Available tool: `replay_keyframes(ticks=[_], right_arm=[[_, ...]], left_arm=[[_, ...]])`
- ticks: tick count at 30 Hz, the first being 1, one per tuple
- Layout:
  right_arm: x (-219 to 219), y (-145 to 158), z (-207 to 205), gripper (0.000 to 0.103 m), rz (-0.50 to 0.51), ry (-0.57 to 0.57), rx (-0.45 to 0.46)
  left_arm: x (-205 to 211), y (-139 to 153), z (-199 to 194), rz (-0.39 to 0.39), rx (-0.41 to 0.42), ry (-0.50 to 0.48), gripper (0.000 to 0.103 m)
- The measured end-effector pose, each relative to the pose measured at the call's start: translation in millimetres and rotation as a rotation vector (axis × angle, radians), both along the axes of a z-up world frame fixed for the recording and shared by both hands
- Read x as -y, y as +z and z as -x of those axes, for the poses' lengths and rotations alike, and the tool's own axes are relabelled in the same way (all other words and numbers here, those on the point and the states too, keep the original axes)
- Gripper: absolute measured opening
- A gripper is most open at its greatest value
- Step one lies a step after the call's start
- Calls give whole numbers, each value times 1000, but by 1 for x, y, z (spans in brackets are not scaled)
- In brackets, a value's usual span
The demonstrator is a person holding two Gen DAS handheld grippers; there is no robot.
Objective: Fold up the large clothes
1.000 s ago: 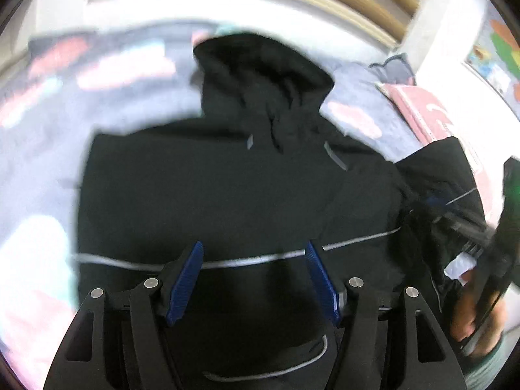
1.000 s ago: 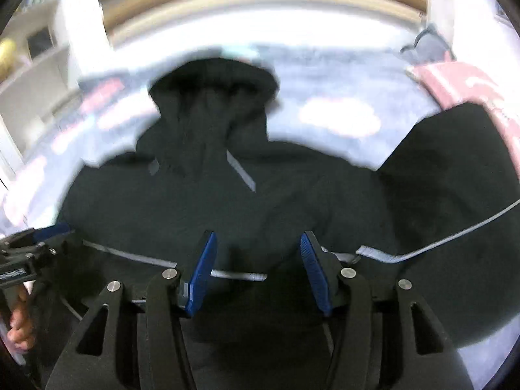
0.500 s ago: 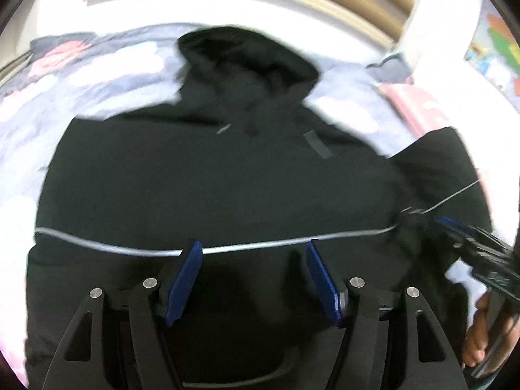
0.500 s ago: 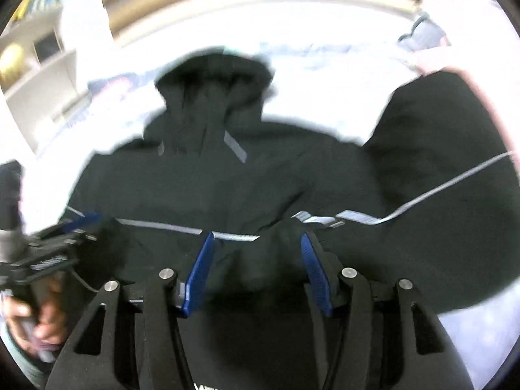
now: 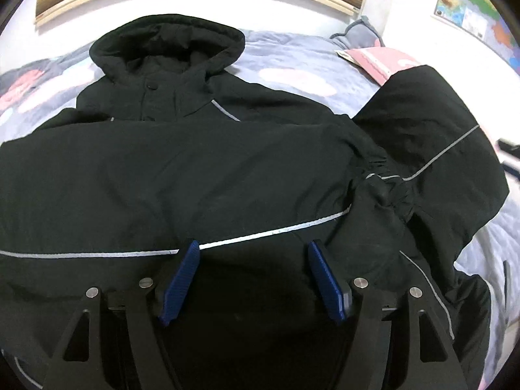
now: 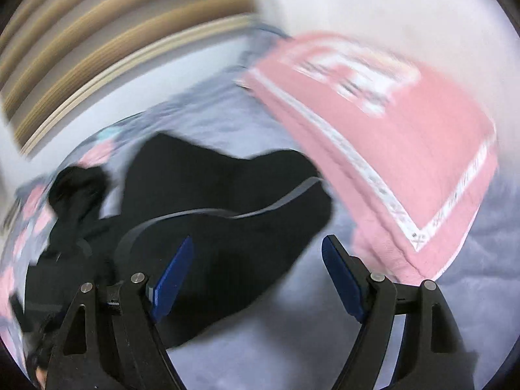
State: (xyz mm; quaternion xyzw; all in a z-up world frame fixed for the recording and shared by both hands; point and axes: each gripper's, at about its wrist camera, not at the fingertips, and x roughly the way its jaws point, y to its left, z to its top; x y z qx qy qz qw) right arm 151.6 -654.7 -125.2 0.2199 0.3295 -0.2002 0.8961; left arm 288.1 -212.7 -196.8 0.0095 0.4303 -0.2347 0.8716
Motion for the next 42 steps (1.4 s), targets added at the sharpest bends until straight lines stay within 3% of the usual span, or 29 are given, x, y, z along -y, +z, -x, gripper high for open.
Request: replay_keyframes(ticks=[6,11,12,13,14,15,19,24,27,30,34,37,42], right_arm=[[68,-67,-38,83,-234,-51,13],[83,-94,-75,84,-383,-10,60],[80,-93,-80,73,-372,12,70],[76,-91,-85,38,-366,47,77],[74,-89,-88,21,-363,75,77],[68,-79,-86,13,-316,87,76],[57,-29,-55,13,-56,36,76],[91,17,1,13,105,-132,99],[115,7,13,12,48,-163,68],[120,-20,9,12,43,-178,-11],[116,-29,12,12,8,-177,-29],[86,-7,7,12,33,-117,0],[-1,39,-8,13,139,37,23]], left_arm=[[3,-3,6,-33,43,-4,72],[4,-4,7,-44,55,-9,73],[4,-4,7,-48,57,-9,74],[5,-5,8,-52,58,-10,74],[5,-5,8,-56,59,-10,74],[6,-5,8,-64,61,-10,74],[12,5,9,-94,60,-15,74],[17,48,18,-22,133,-53,74],[23,42,5,3,63,-42,74],[27,-2,-17,-84,-81,12,74],[28,5,-9,-89,-41,-19,74],[10,20,-5,-43,-26,-10,74],[-38,54,5,37,15,55,74]])
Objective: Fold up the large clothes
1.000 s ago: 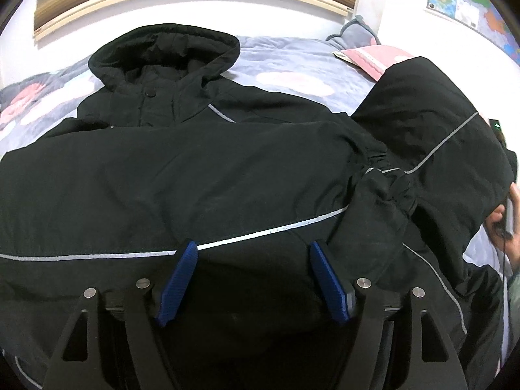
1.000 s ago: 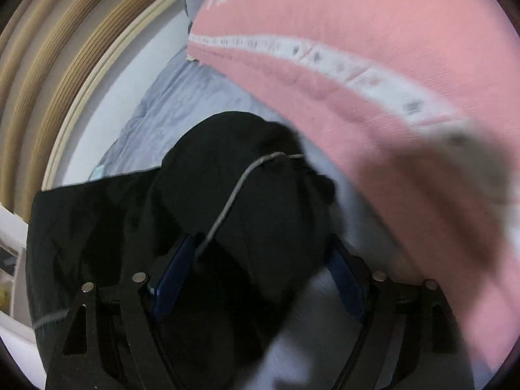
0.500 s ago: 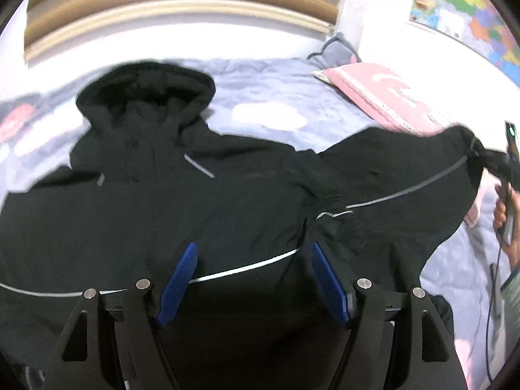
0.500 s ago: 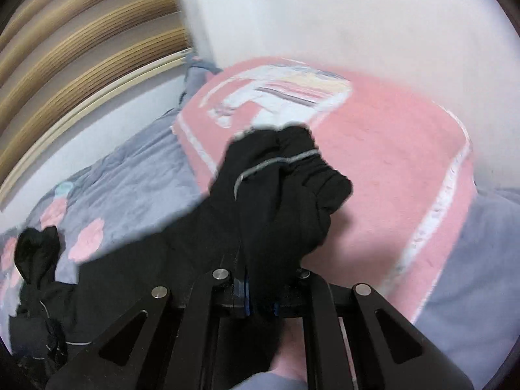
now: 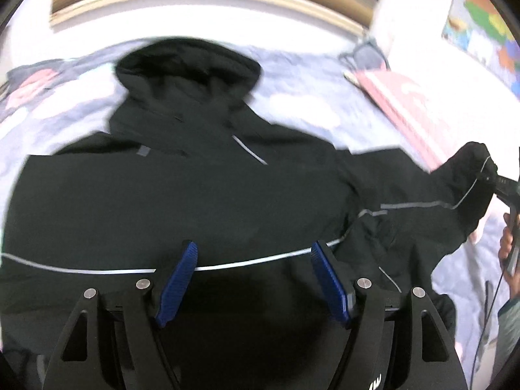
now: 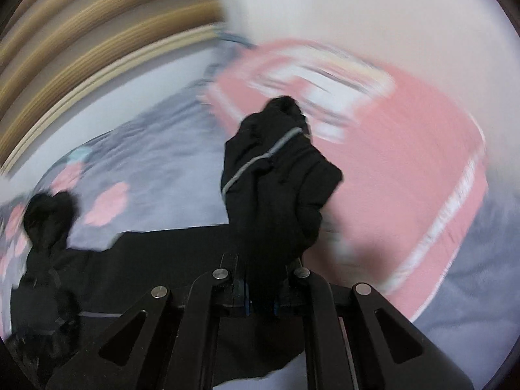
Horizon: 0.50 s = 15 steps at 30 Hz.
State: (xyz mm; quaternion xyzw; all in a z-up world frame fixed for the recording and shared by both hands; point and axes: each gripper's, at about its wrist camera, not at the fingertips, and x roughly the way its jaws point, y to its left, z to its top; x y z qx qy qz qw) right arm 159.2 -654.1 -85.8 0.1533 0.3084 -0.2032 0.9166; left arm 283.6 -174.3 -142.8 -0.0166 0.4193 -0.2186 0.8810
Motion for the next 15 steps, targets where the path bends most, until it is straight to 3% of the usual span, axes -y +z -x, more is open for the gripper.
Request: replay_keyframes(ticks=[5,15], right_arm=[[-109,24,-36,13,76,164,-25],[-316,30,-81,17,121,431,-42]], left_arm=[[-43,26,14,-18,42,39,74],[-114,48,39,31,60,86,74]])
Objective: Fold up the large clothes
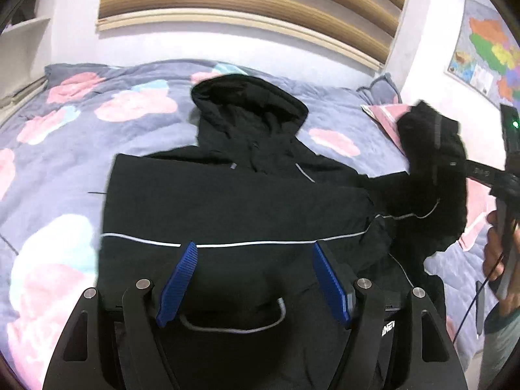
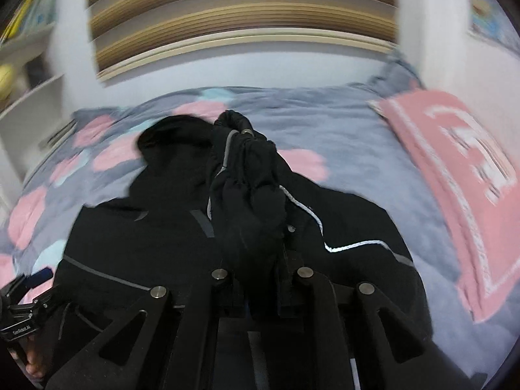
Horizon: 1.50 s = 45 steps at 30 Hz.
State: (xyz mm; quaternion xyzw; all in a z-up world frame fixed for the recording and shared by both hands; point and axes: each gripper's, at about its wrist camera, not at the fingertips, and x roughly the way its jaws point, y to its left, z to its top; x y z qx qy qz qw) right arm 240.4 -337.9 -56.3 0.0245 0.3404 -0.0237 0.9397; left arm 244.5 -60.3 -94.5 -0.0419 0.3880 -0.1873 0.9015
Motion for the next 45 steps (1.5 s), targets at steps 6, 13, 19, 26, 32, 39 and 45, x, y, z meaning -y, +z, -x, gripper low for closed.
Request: replay_keyframes(ticks=[6,13,19,26,32,39,45], right_arm=[[-104,-25,-32,21,50,131,-84],[-149,-89,-58,41,-25,274,-311],[-129,-42,-11,61,-52,376,-182],[-33,14,35,66,26,169,44],[34,-58,-2,50,5,-17,-94],[33,-136,-25,51,-10,-2,-231],[40,-115,-13,52,-71,7,-218]], left_arm=[[-42,8,13,50,15,42,74],[-72,-11,13,108,-52,85,74],[-77,-23,2,121,-88,81,74],[-43,-27,-25,188,-126,-7,74],[-14,-50,-57,324,-245,-52,74],[11,-86,-88,281,-326,-3,74],[26,-71,-91,176,-233,-11,27]])
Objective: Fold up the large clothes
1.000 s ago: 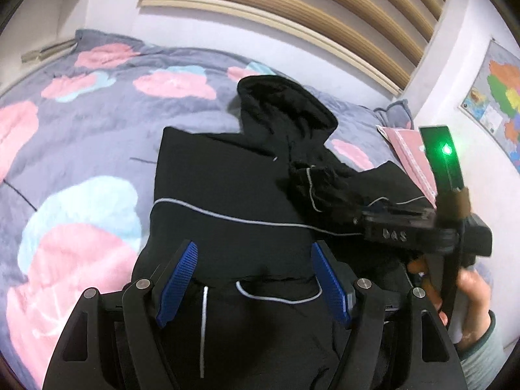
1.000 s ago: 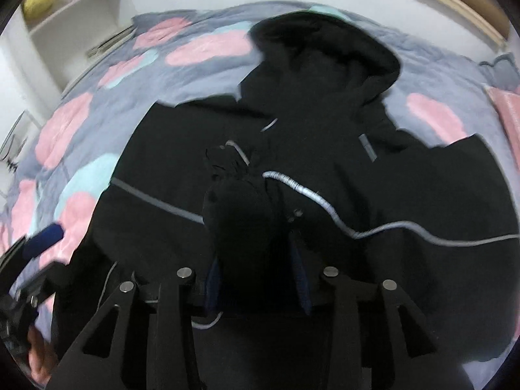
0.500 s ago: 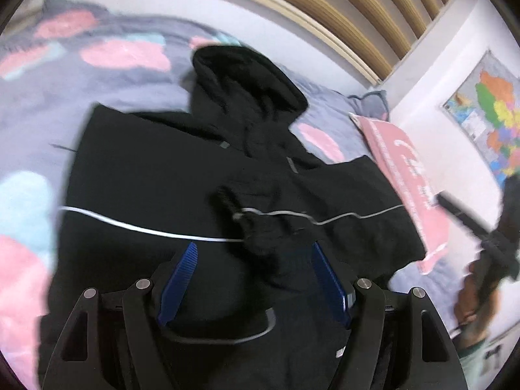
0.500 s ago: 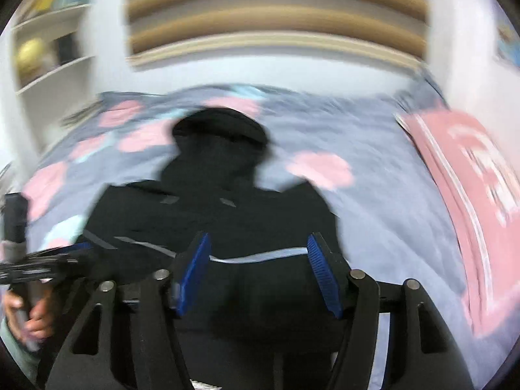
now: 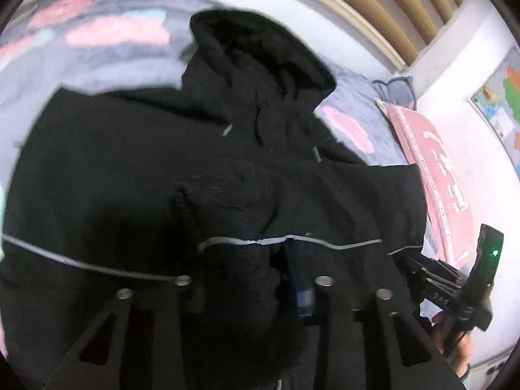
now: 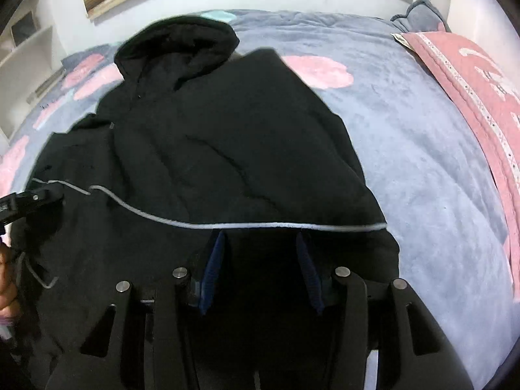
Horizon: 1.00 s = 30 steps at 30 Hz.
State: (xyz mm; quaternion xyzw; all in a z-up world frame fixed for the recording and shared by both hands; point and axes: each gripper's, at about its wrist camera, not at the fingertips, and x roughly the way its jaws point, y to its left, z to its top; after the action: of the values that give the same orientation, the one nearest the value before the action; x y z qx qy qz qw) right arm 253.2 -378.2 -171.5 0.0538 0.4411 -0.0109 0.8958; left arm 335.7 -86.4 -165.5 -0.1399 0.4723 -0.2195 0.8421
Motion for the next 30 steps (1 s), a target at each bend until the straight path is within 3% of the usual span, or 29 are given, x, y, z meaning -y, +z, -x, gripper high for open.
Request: replay_keyframes(ticks=[2,4,6,9,12,14,16,19,22,25,27,30], right_arm=[[-1,17,11,52,-48,8,37],[-5,34,20,61,-67,12,82],[-13,49,25,71,-51,20,108],[-36,48,16,71,17,56,80],[-59,21,-4,71,55,87,-8],[-69,-6,-21,72,83,83,-90],[-78,-24,-24,74,158,85,-87],[-80,-24,-17,75,183,82,-65],[-72,-17,-12,75,135,96,-61],[-67,-3,3,75,68,95,-35],[-70,10,12,75,0,113,6],[-82,28,24,75,-27,143,84]], left_arm=[[-9,19,7,19,51,-2,26],[-24,43,17,25,118,15,26],[-43,59,22,31,159,37,26],[-76,73,21,7,175,78,26],[-102,56,19,-76,92,104,26],[-107,25,14,-165,-21,97,27],[-106,-15,7,-226,-120,79,27],[-103,-15,14,-266,-43,56,29],[-110,-5,26,-240,11,63,30],[-124,17,39,-198,69,126,44],[-127,38,50,-192,157,154,55],[-117,65,60,-166,234,125,57]])
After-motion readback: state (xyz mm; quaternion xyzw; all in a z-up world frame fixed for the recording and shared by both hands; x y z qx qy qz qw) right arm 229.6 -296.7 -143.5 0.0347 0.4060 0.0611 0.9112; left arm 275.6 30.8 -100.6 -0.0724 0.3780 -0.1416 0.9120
